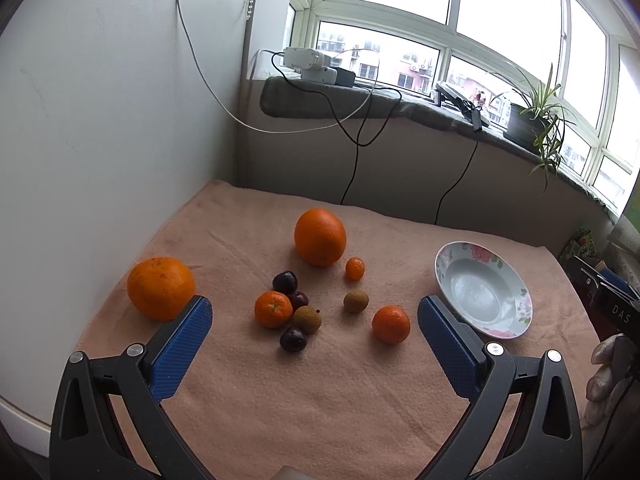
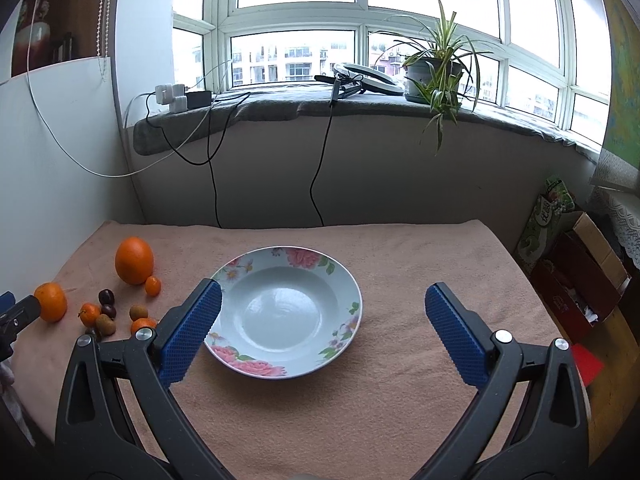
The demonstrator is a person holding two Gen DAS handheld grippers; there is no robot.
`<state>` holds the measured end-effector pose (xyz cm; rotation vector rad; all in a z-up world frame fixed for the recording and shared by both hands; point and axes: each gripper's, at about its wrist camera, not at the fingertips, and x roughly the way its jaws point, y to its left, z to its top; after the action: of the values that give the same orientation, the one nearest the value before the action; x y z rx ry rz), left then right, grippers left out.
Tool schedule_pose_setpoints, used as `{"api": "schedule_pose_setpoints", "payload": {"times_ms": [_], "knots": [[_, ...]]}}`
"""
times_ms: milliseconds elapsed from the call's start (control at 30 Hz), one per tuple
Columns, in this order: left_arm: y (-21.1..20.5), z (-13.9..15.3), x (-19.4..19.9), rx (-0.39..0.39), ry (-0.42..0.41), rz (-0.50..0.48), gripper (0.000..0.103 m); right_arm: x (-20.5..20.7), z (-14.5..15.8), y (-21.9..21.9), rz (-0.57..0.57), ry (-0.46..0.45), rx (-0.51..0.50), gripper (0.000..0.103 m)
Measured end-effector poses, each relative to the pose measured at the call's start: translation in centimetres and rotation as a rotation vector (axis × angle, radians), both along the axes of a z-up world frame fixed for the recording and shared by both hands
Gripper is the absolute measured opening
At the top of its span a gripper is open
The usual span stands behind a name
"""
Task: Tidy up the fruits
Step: 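Move the right gripper to the large orange and close around it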
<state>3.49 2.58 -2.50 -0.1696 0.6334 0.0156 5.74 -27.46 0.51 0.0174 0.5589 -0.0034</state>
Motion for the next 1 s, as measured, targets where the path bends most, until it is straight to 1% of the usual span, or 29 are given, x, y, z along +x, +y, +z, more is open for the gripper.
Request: {"api": "schedule_pose_setpoints", "payload": {"times_ms": [167,300,433,567,633,733,800,867,1000], "knots": [[0.5,-0.6,1.6,-0.017,0.016,-0.014,0.102,2.4,-0.7,2.1,0.070,0.032,0.013,0.103],[1.1,-1.3,3.0,-0.046,0.031,-0.016,0.102,4.2,-1.0,3.8,0.121,0.048,0.020,0.103],[1.6,-1.9,4.5,-0.057,0.045,-0.019,0.102,6.4,-1.3,5.6,0.197,0.081,0.050,0.103],[1.8,-2.5,6.0,-0.060,0.055,-0.031,0.099,9.0,-2.0,7.2,0.272,0.147,0.110,0.103],[2.0,-2.7,6.8,-0.065,0.063,-0.038,0.098,10.1,-2.5,8.3,0.308,0.171,0.112,0.103],[2.2,-3.2,8.1,-0.095,0.085,-0.063,0.092,11.6,-3.3,10.1,0.362,0.223,0.108,0.103],[2.4,-3.6,8.9,-0.119,0.095,-0.088,0.085,12.7,-3.9,11.2,0.407,0.271,0.124,0.103],[2.6,-4.0,9.6,-0.133,0.108,-0.100,0.084,13.7,-4.4,12.0,0.423,0.304,0.142,0.103],[3.2,-4.7,10.8,-0.162,0.135,-0.109,0.084,15.9,-4.8,13.2,0.462,0.364,0.211,0.103]]}}
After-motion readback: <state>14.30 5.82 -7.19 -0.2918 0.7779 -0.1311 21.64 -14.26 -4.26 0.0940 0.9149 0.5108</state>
